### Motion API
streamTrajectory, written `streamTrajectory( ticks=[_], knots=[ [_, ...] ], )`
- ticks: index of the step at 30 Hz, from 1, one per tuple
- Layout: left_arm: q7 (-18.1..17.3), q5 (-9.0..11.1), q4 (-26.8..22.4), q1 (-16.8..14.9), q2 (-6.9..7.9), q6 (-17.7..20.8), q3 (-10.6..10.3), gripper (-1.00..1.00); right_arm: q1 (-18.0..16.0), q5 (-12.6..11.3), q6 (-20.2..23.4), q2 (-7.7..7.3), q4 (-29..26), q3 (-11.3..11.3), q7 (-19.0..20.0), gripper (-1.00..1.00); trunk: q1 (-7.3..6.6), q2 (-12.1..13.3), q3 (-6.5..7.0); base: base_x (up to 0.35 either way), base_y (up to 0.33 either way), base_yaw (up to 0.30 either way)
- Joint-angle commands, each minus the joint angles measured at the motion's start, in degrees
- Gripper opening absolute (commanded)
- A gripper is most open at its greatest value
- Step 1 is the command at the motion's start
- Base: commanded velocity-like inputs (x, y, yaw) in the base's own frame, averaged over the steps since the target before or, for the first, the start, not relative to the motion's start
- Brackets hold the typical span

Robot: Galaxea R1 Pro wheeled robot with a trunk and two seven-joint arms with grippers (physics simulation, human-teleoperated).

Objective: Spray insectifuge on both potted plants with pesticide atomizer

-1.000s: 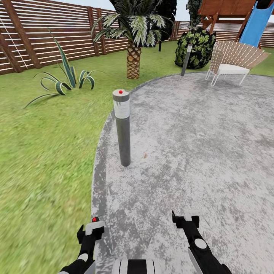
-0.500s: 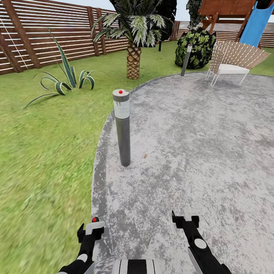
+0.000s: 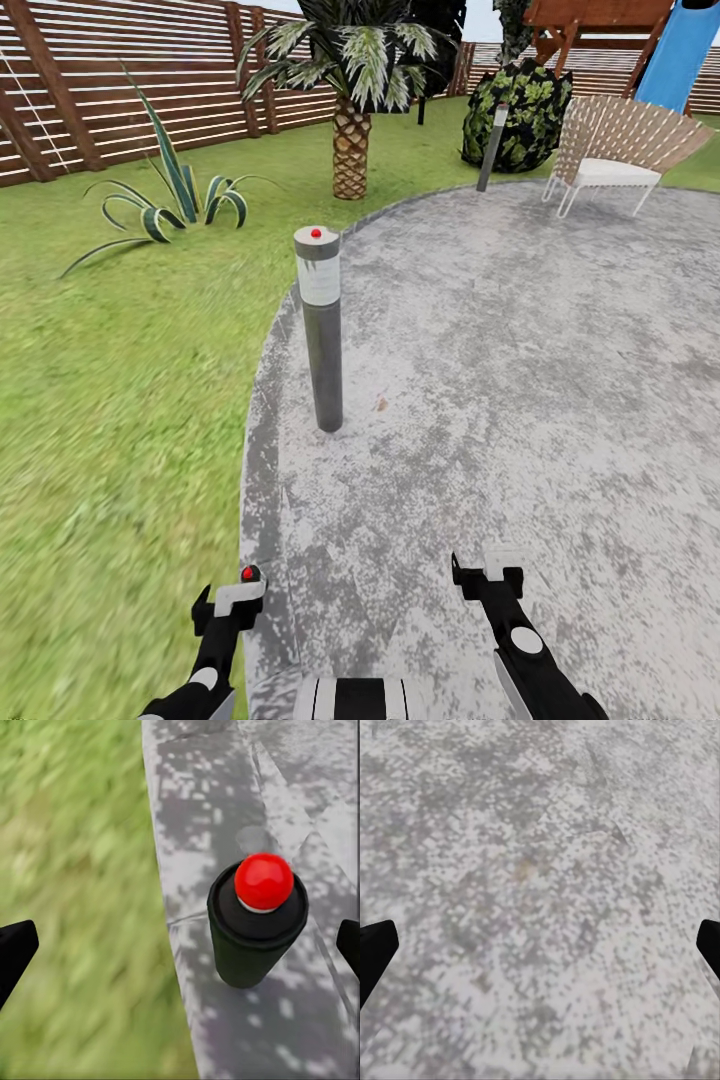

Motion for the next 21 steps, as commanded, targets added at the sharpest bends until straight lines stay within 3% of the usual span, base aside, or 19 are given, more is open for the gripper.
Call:
streamTrajectory(
  ticks=[1, 8, 13, 21],
  knots=[
    [0.5, -0.6, 0.1, 0.0, -0.05, -0.1, -0.1, 1.0, 0.0, 0.1, -0.1, -0.07, 0.0, 0.3, -0.5, 1.0, -0.01, 0.0, -0.04, 0.0, 0.0, 0.0],
    [0.5, -1.1, 0.1, 0.0, -0.14, -0.1, -0.4, 1.0, 0.0, 0.1, -0.1, -0.07, 0.0, 0.3, -0.5, 1.0, -0.01, 0.0, -0.04, 0.0, 0.0, 0.0],
    [0.5, -1.1, 0.1, 0.0, -0.34, -0.1, -0.4, 1.0, 0.0, 0.1, -0.1, -0.07, 0.0, 0.3, -0.5, 1.0, 0.12, -0.1, -1.14, 0.0, 0.0, 0.0],
    [0.5, -1.1, 0.1, 0.0, -0.4, -0.1, -0.3, 1.0, 0.0, 0.1, -0.1, -0.07, 0.0, 0.3, -0.5, 1.0, 0.12, -0.1, -1.14, 0.0, 0.0, 0.0]
  ],
)
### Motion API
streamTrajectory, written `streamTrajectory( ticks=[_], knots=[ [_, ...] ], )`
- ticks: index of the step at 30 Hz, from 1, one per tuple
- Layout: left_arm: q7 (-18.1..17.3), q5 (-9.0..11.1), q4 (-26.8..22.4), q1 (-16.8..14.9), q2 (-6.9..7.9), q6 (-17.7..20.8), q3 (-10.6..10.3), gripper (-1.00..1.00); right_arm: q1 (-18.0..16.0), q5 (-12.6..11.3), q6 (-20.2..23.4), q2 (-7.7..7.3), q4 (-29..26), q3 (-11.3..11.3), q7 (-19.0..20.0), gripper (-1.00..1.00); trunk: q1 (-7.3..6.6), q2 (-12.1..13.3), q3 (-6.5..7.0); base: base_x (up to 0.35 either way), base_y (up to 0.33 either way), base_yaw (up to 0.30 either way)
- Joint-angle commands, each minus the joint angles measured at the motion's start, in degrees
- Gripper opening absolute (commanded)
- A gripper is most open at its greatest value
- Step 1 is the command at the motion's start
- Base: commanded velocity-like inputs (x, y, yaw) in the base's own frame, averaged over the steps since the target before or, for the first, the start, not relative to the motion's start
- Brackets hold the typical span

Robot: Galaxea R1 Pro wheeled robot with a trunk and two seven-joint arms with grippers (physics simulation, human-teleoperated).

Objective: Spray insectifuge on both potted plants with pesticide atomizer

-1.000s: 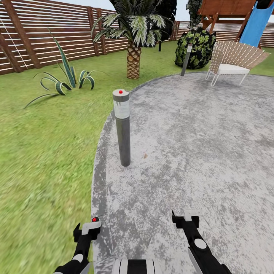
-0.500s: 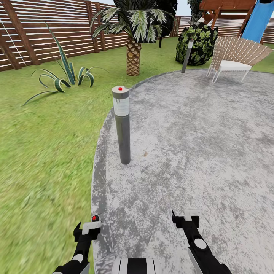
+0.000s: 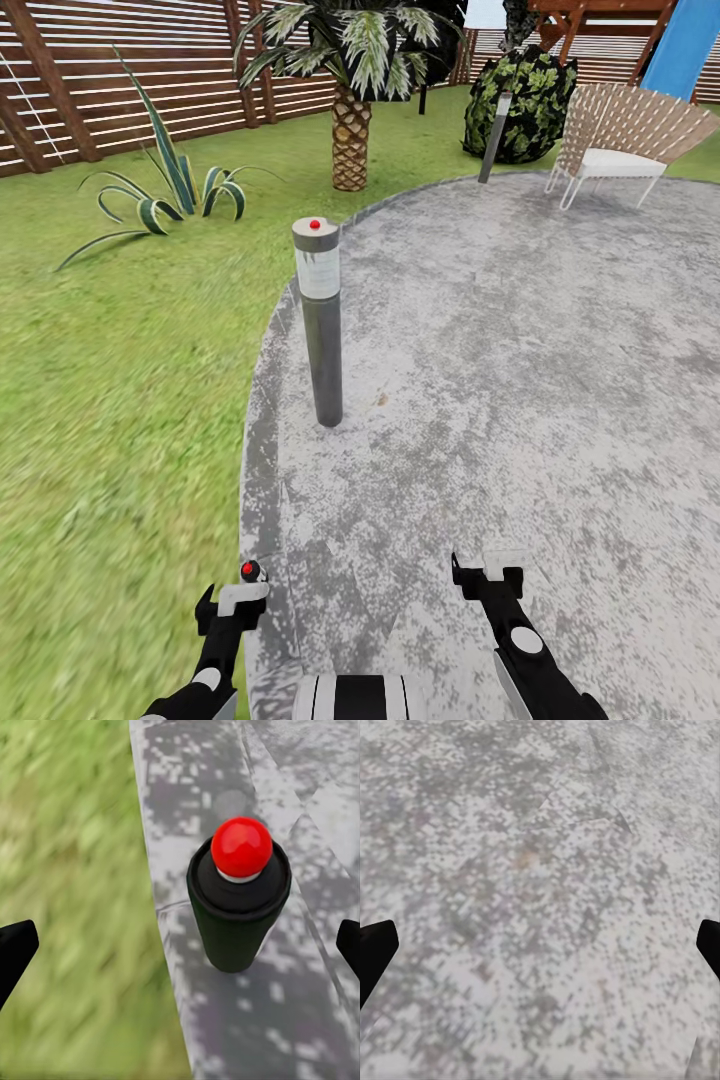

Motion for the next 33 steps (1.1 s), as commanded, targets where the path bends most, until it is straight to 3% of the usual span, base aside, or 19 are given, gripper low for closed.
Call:
streamTrajectory(
  ticks=[1, 22, 33],
  knots=[
    [0.6, -0.5, 0.1, 0.0, 0.0, -0.1, -0.2, 1.0, 0.0, 0.1, -0.1, -0.07, 0.0, 0.3, -0.5, 1.0, -0.01, 0.0, -0.03, 0.0, 0.0, 0.0],
    [0.6, -0.5, 0.1, 0.0, -0.08, -0.1, -0.2, 1.0, 0.0, 0.1, -0.1, 0.0, 0.0, 0.3, -0.5, 1.0, -0.01, 0.0, -0.03, 0.015, -0.04, 0.057],
    [0.6, -0.5, 0.1, 0.0, -0.16, -0.1, -0.1, 1.0, 0.0, 0.1, -0.1, 0.02, 0.0, 0.3, -0.5, 1.0, -0.01, 0.0, -0.03, 0.127, -0.08, 0.001]
  ],
)
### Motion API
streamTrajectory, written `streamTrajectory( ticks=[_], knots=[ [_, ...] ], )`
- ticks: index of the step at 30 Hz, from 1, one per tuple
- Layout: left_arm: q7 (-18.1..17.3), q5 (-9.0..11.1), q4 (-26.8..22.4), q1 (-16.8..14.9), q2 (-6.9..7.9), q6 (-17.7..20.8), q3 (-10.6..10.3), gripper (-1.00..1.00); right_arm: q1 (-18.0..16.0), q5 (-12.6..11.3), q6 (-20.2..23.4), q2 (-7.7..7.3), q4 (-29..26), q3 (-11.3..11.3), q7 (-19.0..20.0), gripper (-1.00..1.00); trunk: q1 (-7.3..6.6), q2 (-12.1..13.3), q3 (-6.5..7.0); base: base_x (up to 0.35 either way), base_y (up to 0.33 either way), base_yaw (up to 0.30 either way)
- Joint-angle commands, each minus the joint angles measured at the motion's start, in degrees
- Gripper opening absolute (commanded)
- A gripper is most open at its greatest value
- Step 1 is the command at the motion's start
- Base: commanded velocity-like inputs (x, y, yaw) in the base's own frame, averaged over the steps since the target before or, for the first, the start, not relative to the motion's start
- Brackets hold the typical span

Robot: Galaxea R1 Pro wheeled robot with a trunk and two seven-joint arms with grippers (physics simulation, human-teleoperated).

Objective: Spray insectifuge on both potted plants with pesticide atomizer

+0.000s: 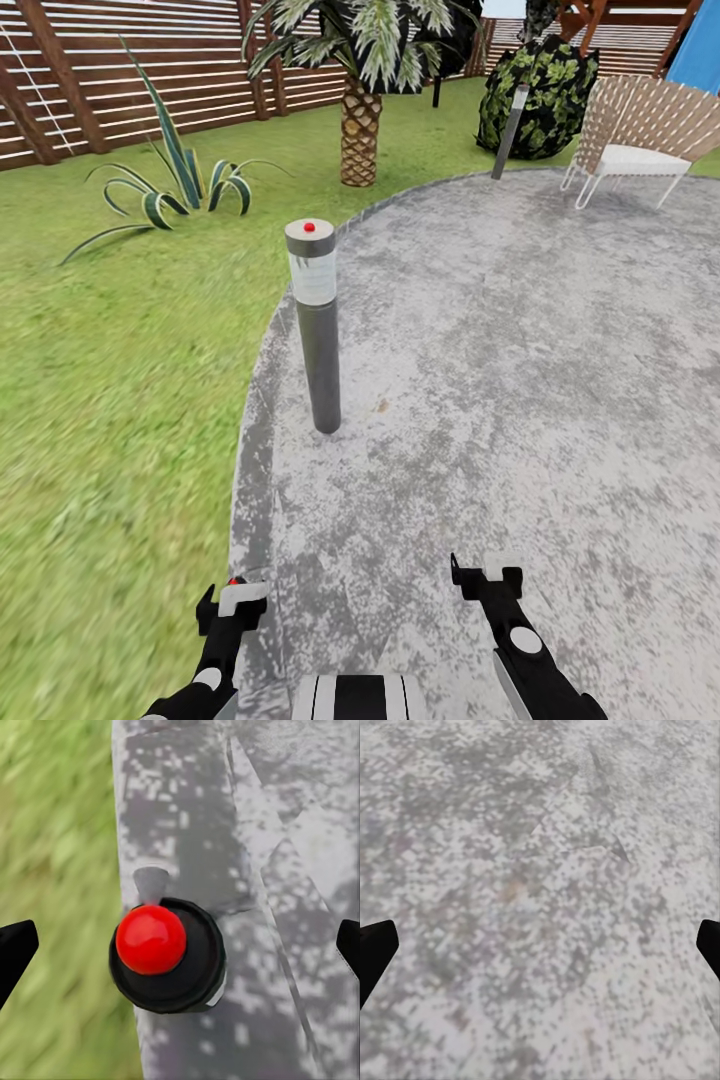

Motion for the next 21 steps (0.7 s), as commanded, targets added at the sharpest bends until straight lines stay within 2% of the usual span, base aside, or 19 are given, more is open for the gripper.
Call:
streamTrajectory(
  ticks=[1, 5, 13, 17, 21],
  knots=[
    [0.6, -0.5, 0.1, 0.0, -0.01, -0.1, -0.2, 1.0, 0.0, 0.1, -0.1, -0.07, 0.0, 0.3, -0.5, 1.0, -0.01, 0.0, -0.03, 0.021, -0.013, 0.0],
    [0.6, -0.5, 0.1, 0.0, -0.02, -0.1, -0.2, 1.0, 0.0, 0.1, -0.1, -0.07, 0.0, 0.3, -0.5, 1.0, -0.01, 0.0, -0.03, 0.008, -0.005, 0.024],
    [0.6, -0.5, 0.1, 0.0, -0.02, -0.2, -0.1, 1.0, 0.0, 0.1, -0.1, -0.07, 0.0, 0.3, -0.5, 1.0, -0.01, 0.0, -0.03, 0.001, -0.001, 0.121],
    [0.6, -0.5, 0.1, 0.0, -0.01, -0.2, -0.1, 1.0, 0.0, 0.1, -0.1, -0.07, 0.0, 0.3, -0.5, 1.0, 0.1, -0.1, -0.92, 0.0, 0.0, 0.013],
    [0.6, -0.5, 0.1, 0.0, -0.02, -0.2, -0.1, 1.0, 0.0, 0.1, -0.1, -0.07, 0.0, 0.3, -0.5, 1.0, 0.1, -0.1, -0.92, 0.0, 0.0, 0.002]
  ],
)
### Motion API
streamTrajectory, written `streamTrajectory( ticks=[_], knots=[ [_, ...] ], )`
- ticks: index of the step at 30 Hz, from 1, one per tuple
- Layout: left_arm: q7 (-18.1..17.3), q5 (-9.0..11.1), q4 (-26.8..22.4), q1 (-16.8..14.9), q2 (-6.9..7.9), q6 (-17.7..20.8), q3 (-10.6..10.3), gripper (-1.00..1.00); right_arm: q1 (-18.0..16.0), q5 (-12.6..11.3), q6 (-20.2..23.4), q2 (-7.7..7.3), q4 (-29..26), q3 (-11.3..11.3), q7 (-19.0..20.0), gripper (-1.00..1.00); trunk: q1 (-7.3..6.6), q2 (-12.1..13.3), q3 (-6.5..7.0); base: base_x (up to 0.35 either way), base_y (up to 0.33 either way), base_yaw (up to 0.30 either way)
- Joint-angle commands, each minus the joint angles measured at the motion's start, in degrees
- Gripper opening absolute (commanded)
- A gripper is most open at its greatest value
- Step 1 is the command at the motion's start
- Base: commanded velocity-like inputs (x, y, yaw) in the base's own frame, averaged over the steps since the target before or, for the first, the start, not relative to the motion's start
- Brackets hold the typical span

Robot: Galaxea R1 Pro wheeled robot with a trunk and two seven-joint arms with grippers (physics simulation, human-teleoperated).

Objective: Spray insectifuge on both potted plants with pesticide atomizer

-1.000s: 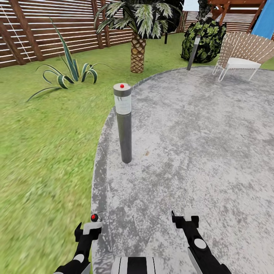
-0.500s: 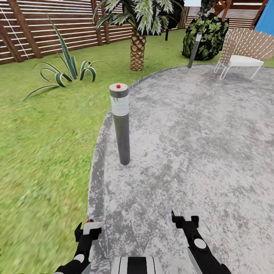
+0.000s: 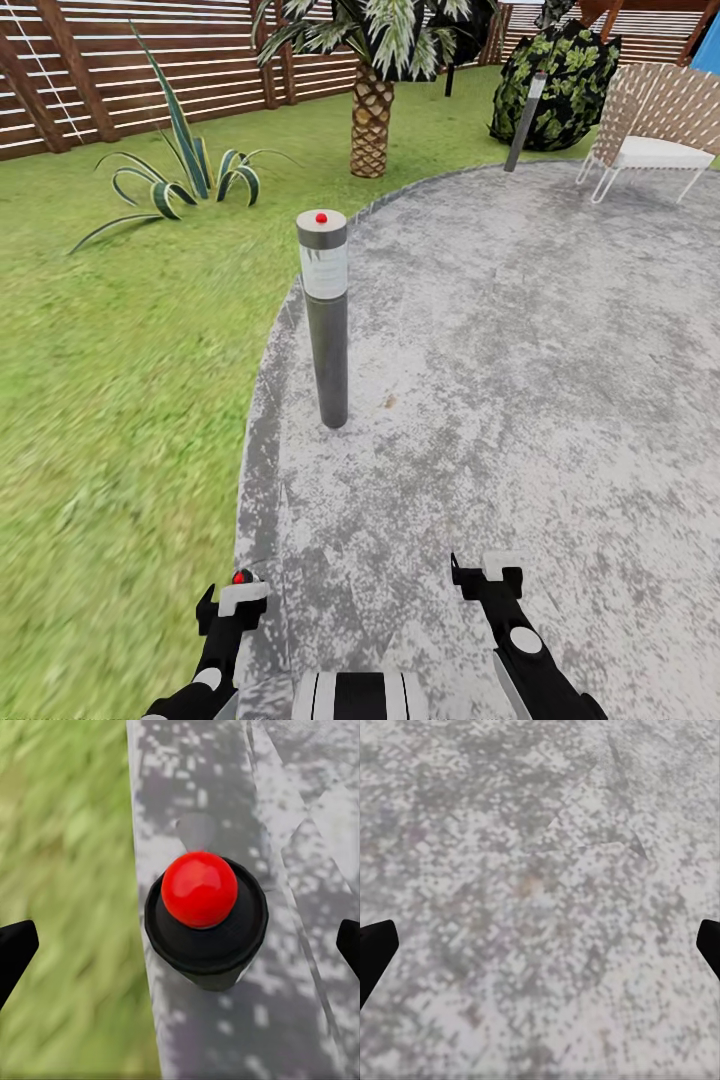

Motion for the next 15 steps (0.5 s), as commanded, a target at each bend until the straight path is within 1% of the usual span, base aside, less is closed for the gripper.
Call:
streamTrajectory(
  ticks=[1, 9, 14, 15],
  knots=[
    [0.6, -0.5, 0.1, 0.0, -0.01, -0.1, -0.1, 1.0, 0.0, 0.1, -0.1, -0.07, 0.0, 0.3, -0.5, 1.0, -0.01, 0.0, -0.03, 0.0, 0.0, 0.0],
    [0.6, -0.4, 0.1, 0.0, 0.05, -0.1, -0.1, 1.0, 0.0, 0.1, -0.1, -0.07, 0.1, 0.3, -0.5, 1.0, -0.01, 0.0, -0.03, 0.0, 0.0, 0.0],
    [0.6, -0.4, 0.1, 0.0, 0.05, -0.1, -0.1, 1.0, -0.1, 0.2, -0.1, -0.07, 0.1, 0.3, -0.5, 1.0, 0.12, -0.1, -1.14, 0.0, 0.0, 0.0],
    [0.6, -0.4, 0.1, 0.0, 0.03, -0.1, -0.1, 1.0, -0.1, 0.2, -0.1, -0.07, 0.1, 0.3, -0.5, 1.0, 0.12, -0.1, -1.14, 0.0, 0.0, 0.0]
  ],
)
